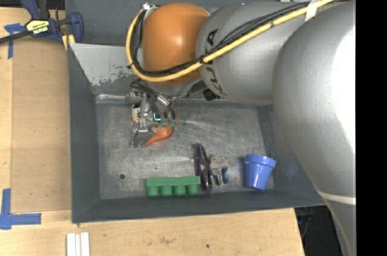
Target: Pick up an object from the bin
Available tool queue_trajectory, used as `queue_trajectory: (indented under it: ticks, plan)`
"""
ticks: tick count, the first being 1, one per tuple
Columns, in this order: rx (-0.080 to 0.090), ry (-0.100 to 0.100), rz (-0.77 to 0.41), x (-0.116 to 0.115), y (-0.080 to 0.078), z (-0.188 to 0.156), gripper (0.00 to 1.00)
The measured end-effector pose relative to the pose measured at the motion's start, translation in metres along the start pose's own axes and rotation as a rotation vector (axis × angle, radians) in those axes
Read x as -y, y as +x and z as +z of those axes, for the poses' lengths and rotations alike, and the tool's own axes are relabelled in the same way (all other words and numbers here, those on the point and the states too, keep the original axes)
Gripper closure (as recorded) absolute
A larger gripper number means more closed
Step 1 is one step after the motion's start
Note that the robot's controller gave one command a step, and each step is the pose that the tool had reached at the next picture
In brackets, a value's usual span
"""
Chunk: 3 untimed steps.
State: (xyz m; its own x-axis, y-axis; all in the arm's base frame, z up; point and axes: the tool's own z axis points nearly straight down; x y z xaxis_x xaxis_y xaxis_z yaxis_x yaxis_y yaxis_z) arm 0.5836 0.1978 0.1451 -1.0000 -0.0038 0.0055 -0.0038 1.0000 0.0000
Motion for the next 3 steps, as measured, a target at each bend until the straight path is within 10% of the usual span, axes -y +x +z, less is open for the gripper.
queue_trajectory:
  ticks: [3]
  plan:
    - [0.026, -0.009, -0.193, 0.053, -0.016, 0.041, 0.0]
